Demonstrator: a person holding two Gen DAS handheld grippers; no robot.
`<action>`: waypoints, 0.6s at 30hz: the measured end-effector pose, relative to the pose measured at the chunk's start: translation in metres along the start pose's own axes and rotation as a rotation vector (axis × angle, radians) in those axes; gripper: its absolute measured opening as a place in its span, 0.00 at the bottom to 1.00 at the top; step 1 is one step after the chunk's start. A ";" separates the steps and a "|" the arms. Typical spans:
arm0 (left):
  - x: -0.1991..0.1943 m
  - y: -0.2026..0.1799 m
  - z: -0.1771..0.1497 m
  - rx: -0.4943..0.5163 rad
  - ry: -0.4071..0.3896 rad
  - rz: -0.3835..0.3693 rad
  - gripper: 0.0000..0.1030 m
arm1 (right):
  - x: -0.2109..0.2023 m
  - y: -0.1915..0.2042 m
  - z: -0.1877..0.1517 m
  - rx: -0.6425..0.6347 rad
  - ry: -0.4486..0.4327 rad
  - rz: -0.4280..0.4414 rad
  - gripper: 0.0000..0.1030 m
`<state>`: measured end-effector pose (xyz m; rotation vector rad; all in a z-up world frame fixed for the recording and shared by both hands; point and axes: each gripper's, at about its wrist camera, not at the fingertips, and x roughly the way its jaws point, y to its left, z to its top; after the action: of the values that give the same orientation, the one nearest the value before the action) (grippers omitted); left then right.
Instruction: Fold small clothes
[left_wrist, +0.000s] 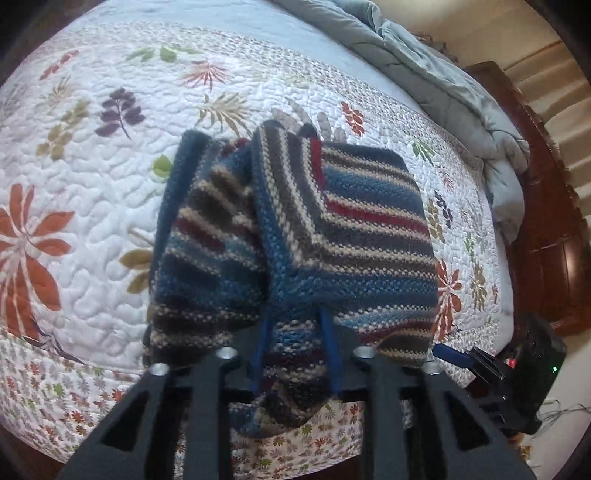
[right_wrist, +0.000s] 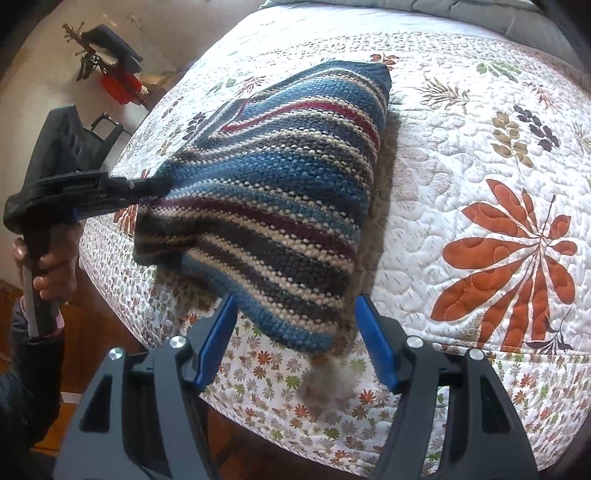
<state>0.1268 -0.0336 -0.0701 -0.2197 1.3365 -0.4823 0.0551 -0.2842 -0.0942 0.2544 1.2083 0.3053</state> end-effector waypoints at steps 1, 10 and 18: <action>-0.003 -0.002 0.002 0.007 -0.013 0.000 0.48 | -0.001 -0.001 0.000 0.001 0.000 -0.003 0.64; 0.020 0.010 0.023 -0.011 0.056 0.009 0.71 | 0.007 0.001 0.000 0.003 0.010 0.003 0.64; 0.054 0.021 0.030 -0.015 0.092 0.008 0.73 | 0.008 -0.003 0.001 0.009 0.016 -0.008 0.64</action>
<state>0.1686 -0.0428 -0.1191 -0.2065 1.4309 -0.4812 0.0586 -0.2838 -0.1019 0.2554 1.2269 0.2955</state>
